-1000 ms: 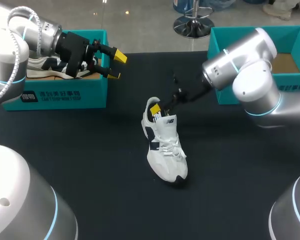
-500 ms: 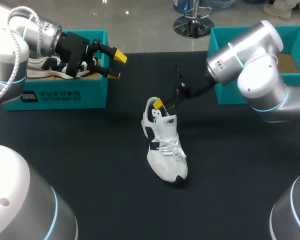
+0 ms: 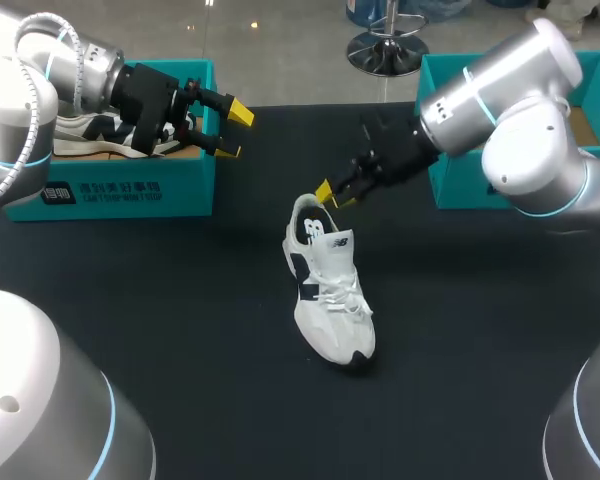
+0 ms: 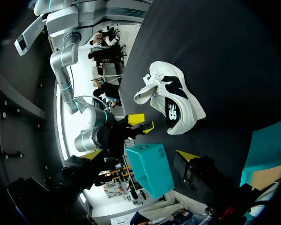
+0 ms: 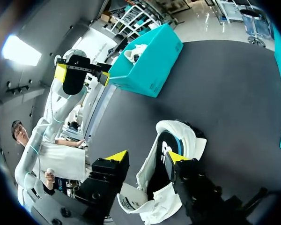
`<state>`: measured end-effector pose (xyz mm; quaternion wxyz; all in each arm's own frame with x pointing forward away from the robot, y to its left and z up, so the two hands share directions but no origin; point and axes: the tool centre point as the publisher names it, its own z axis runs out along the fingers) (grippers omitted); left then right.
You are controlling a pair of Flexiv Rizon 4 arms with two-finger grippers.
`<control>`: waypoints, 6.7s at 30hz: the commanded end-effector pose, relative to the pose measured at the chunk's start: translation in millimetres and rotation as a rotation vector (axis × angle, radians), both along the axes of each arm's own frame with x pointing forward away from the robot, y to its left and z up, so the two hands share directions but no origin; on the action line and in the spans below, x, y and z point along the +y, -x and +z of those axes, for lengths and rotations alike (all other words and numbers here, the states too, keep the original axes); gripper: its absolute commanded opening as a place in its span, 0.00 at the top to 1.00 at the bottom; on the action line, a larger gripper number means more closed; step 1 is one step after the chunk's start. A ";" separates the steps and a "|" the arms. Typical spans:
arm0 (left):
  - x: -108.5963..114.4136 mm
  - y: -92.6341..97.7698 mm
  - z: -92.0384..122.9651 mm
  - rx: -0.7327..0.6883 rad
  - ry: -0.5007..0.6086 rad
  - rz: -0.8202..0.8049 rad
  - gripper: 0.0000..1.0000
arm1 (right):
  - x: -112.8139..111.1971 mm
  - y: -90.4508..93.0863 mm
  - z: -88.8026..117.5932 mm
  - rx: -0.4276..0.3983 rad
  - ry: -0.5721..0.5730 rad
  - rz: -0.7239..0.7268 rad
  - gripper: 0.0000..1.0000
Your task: Take the shoe out of the shoebox, open the shoe tongue, remove and reinsert the insole, then place the shoe into the shoebox
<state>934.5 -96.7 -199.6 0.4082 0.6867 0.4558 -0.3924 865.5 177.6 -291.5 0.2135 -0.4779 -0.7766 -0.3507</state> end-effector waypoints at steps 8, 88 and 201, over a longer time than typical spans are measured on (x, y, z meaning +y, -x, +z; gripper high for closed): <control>0.1 -0.1 0.2 -0.001 -0.002 -0.001 0.00 | -1.4 10.1 5.0 0.017 0.222 -0.090 1.00; 0.1 -0.1 0.2 -0.001 -0.002 -0.001 0.00 | 13.2 19.1 -30.3 0.155 0.683 -0.162 1.00; 0.1 -0.1 0.2 -0.001 -0.002 -0.001 0.00 | 20.0 -6.4 -97.6 -0.218 0.900 -0.272 1.00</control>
